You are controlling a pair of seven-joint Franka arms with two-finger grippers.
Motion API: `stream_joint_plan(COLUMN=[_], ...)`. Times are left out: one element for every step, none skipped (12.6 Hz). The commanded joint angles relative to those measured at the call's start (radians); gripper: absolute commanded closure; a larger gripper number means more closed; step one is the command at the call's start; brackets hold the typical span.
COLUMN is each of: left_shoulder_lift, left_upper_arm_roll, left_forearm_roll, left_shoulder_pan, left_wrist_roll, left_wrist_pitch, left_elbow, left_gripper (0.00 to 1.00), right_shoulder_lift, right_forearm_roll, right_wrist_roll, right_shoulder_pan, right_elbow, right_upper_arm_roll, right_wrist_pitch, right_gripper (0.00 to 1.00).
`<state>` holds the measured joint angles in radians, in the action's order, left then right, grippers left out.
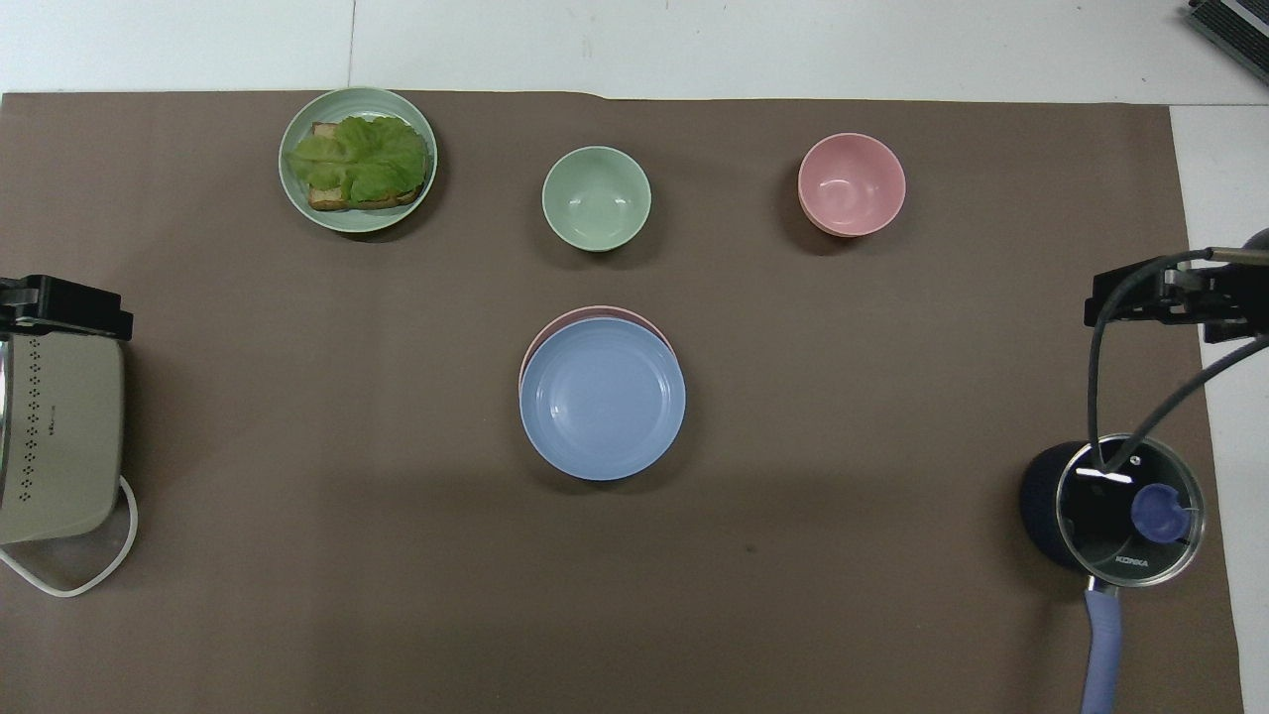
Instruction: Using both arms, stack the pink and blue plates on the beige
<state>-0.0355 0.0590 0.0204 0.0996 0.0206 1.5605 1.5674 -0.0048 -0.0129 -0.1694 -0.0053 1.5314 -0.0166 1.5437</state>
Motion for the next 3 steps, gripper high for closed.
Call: stream_joint_plan(left_shoulder_lift=[-0.003,-0.003,-0.003], left_upper_arm_roll=[-0.001,-0.001,-0.001], left_forearm_roll=[-0.019,-0.019,-0.019], left_shoulder_pan=[-0.001,-0.001,-0.001], left_wrist_roll=[0.007,0.007,0.007], left_wrist_pitch=[-0.011,-0.011,-0.011], left_elbow=[-0.001,0.0,-0.001], left_gripper=[0.0,0.0,0.0], right_shoulder_lift=[-0.004,-0.004,-0.004], right_forearm_roll=[-0.018,-0.018,-0.016], right_wrist_roll=[0.022,0.022,0.022], right_shoulder_pan=[-0.002,-0.002,-0.002], right_elbow=[-0.008,-0.008,-0.008], right_upper_arm_roll=[-0.005,-0.005,-0.005], right_wrist_pitch=[-0.03,-0.031,-0.031], right_gripper=[0.0,0.0,0.0])
